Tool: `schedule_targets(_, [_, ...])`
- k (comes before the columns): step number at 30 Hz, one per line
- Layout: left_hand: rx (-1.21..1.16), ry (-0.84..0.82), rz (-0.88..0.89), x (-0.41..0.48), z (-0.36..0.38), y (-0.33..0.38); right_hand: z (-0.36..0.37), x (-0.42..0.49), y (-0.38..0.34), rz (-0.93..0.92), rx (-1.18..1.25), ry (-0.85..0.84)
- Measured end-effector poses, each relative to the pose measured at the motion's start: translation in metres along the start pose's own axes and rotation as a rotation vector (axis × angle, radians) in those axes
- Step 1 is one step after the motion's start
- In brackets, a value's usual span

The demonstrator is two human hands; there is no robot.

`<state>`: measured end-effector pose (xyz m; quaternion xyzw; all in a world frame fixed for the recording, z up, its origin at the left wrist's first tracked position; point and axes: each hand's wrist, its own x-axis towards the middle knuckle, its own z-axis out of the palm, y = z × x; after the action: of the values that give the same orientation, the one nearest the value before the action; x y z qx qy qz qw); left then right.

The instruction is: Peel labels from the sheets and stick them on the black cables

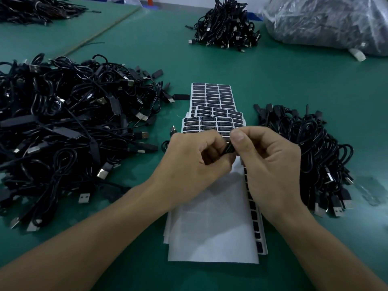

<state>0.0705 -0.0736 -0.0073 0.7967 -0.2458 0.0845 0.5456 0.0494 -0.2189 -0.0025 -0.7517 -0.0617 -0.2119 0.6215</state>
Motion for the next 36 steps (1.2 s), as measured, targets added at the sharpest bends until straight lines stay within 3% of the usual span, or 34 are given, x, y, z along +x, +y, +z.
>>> schedule_targets(6, [0.184,0.104,0.139,0.003,-0.004,-0.001,0.001,-0.001,-0.006,-0.022,0.047,-0.029])
schedule_targets(11, [0.121,0.303,0.2,0.005,-0.011,0.006,0.004,-0.005,-0.001,0.021,-0.018,-0.153])
schedule_targets(14, [-0.097,0.344,0.165,0.006,-0.014,0.011,0.007,-0.007,0.002,-0.108,-0.184,-0.246])
schedule_targets(18, [-0.38,0.342,0.128,0.008,-0.016,0.016,0.009,-0.007,0.004,-0.19,-0.298,-0.204])
schedule_targets(25, [-0.652,0.386,-0.038,0.014,-0.019,0.016,0.011,-0.01,0.001,-0.098,-0.1,-0.281])
schedule_targets(30, [-0.734,0.421,-0.133,0.019,-0.026,0.009,0.008,-0.008,-0.005,-0.233,-0.097,-0.102])
schedule_targets(36, [-0.715,0.441,-0.275,0.022,-0.032,-0.005,-0.004,-0.001,-0.01,-0.485,-0.266,0.143])
